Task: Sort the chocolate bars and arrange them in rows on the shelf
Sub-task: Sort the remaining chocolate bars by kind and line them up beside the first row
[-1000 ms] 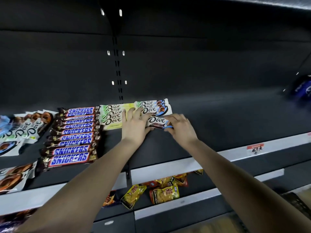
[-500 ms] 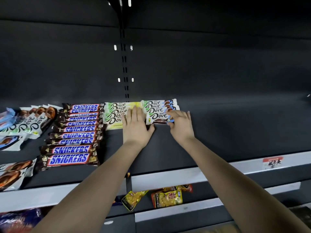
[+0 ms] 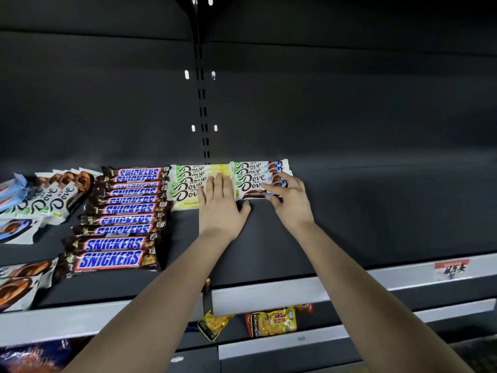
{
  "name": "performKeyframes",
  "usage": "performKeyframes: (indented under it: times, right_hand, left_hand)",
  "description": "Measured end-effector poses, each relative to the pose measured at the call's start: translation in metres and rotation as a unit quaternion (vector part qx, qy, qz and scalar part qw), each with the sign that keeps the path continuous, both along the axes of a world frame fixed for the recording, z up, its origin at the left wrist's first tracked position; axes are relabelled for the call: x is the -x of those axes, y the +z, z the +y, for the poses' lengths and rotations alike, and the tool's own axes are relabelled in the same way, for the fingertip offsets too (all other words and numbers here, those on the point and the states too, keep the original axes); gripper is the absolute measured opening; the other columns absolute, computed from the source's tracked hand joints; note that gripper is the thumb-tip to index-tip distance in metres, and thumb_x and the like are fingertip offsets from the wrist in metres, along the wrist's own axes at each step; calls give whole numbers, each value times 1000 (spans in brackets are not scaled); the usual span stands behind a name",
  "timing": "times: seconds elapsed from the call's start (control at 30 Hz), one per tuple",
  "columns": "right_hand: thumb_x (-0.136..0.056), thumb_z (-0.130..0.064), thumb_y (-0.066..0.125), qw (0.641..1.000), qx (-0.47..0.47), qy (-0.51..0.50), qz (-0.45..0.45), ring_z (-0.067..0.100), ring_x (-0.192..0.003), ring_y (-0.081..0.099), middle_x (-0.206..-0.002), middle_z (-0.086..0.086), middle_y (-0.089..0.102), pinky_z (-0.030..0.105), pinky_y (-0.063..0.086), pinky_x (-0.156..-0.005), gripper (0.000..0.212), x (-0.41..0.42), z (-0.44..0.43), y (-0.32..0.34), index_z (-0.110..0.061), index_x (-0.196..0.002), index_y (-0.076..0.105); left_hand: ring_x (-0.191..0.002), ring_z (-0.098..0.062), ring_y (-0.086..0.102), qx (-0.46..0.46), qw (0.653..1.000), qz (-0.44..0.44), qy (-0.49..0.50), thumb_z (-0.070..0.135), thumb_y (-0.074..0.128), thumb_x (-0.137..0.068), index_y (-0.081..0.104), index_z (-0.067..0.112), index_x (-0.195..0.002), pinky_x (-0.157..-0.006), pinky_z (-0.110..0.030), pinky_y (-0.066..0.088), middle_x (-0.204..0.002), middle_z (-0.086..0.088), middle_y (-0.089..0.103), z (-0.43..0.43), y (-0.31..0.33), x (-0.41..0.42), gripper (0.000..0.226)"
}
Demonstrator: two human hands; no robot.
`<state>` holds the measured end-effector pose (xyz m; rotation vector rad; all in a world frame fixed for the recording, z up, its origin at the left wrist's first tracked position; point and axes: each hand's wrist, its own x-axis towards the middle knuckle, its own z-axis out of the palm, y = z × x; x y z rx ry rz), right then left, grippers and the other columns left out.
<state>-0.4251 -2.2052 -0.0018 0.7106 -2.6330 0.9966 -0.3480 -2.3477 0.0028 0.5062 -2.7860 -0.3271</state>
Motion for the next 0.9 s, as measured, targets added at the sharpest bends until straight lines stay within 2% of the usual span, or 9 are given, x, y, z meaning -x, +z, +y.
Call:
performKeyframes:
  times: [0.07, 0.37, 0.67, 0.8, 0.9]
  right_hand:
    - [-88, -14, 62, 1000, 0, -5, -8, 19, -132, 25, -141, -2, 40, 25, 31, -106, 29, -1, 0, 0, -25, -115, 66]
    - [-87, -19, 63, 1000, 1, -2, -8, 22, -132, 25, -141, 1, 43, 40, 34, -108, 28, 0, 0, 1, -28, -113, 67]
    - [-90, -18, 59, 999, -33, -15, 16, 25, -133, 25, -141, 0, 41, 47, 33, -105, 30, -3, -1, 2, -30, -117, 65]
    - [-89, -23, 59, 999, -28, -39, -9, 23, -132, 25, -146, 0, 31, 38, 37, -103, 44, -5, -2, 5, -27, -133, 50]
    - [-90, -25, 58, 998, -28, -44, -31, 20, -134, 27, -147, 0, 29, 33, 38, -100, 45, -4, -2, 6, -23, -134, 47]
  left_hand:
    - [-145, -25, -5, -2, 1000, -1, 0, 48, 36, -92, 11, 10, -148, -116, -44, -6, -158, -8, 5, 0, 1, 0, 72]
    - [-145, -24, -11, 9, 1000, -27, 1, 50, 28, -95, -2, 8, -149, -115, -43, -10, -158, -7, -4, 0, 0, -1, 75]
    - [-145, -24, -10, 3, 1000, -14, -4, 48, 30, -94, 1, 8, -149, -115, -43, -9, -158, -7, -2, -1, -1, -1, 74]
    - [-145, -24, -9, 0, 1000, -7, -5, 48, 31, -94, 3, 8, -149, -115, -42, -9, -158, -7, -1, -1, -1, -1, 74]
    - [-145, -24, -10, -1, 1000, -8, -5, 48, 31, -94, 3, 8, -149, -116, -42, -9, -158, -7, -1, -1, -1, -1, 74]
